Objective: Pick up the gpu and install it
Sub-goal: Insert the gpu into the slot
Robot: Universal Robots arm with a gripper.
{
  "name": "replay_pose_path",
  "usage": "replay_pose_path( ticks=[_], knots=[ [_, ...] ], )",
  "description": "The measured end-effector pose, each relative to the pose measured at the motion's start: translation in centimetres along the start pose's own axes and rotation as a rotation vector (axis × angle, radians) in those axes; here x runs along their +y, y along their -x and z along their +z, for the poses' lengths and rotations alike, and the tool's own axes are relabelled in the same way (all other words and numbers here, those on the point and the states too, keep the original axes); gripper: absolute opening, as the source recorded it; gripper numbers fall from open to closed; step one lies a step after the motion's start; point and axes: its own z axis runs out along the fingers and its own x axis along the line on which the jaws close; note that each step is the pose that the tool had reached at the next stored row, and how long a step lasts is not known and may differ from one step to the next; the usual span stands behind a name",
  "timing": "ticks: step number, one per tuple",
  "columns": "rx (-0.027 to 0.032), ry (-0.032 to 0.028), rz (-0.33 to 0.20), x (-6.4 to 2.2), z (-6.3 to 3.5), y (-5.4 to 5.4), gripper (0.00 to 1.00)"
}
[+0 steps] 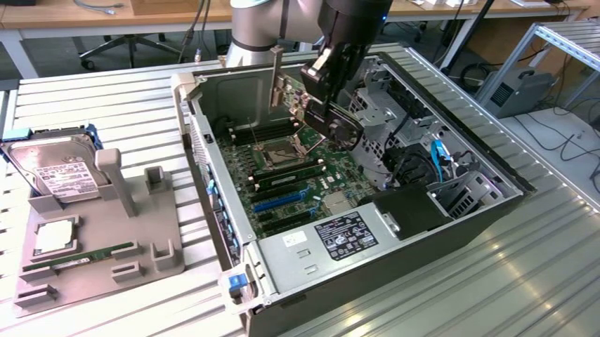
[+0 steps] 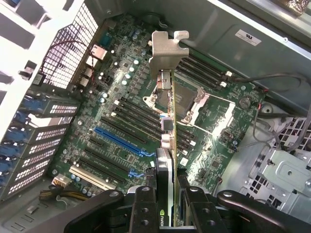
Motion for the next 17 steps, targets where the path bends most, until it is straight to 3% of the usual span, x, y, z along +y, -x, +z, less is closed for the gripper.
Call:
replay_pose_path(
  ticks=[17],
  knots=[
    [0.0002, 0.0003, -0.009, 0.00, 0.08, 0.00, 0.27]
  ],
)
